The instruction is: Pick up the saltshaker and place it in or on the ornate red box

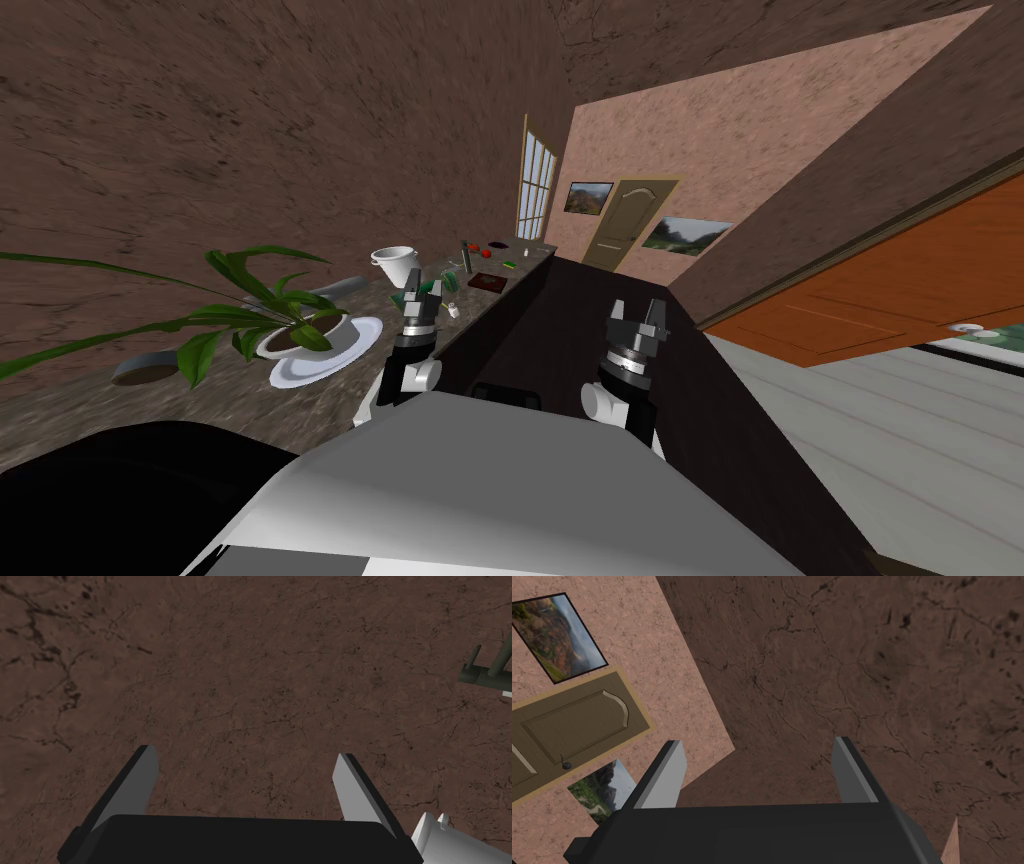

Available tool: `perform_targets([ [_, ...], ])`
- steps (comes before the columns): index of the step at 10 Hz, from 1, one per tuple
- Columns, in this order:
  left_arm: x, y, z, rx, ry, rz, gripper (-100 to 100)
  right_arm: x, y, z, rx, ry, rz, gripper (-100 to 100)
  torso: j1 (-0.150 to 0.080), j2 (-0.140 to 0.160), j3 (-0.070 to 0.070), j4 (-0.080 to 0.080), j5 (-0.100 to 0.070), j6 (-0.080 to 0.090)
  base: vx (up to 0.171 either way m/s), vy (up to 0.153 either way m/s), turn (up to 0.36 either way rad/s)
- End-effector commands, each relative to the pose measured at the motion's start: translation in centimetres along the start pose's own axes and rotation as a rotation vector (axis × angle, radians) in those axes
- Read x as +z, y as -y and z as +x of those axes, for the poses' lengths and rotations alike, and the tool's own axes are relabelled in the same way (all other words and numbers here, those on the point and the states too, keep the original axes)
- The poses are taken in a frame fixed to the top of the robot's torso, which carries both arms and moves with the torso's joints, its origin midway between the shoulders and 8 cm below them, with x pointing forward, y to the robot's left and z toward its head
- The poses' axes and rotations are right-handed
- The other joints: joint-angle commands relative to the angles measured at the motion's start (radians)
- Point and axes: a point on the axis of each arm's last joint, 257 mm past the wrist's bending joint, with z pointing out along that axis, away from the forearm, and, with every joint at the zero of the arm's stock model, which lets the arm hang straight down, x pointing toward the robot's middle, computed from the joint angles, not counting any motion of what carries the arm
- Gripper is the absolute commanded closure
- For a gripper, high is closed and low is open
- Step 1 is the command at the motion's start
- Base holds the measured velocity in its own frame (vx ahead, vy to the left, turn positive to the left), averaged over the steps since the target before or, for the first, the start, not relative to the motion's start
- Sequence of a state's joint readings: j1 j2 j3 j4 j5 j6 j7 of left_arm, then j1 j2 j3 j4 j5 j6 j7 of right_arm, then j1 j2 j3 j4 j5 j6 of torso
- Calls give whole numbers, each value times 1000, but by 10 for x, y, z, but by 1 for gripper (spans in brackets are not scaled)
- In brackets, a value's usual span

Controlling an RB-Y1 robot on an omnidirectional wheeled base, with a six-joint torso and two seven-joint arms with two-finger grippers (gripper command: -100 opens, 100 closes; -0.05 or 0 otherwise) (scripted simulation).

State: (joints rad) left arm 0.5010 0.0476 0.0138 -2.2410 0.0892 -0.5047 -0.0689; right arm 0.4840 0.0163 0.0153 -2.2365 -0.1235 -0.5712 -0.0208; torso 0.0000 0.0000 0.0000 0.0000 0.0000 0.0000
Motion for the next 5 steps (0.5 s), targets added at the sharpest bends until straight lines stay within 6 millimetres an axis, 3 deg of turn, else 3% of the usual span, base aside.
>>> perform_targets([
  [1, -2, -8, 1, 30, -26, -31, -100, 0, 0, 0, 0, 0, 0, 0, 0, 0, 0, 0, 0, 0, -7, -11, -38],
  [5, -9, -34, -3, 109, -62, -134, -100, 0, 0, 0, 0, 0, 0, 0, -2, 2, 1, 0, 0, 0, -26, -30, -42],
])
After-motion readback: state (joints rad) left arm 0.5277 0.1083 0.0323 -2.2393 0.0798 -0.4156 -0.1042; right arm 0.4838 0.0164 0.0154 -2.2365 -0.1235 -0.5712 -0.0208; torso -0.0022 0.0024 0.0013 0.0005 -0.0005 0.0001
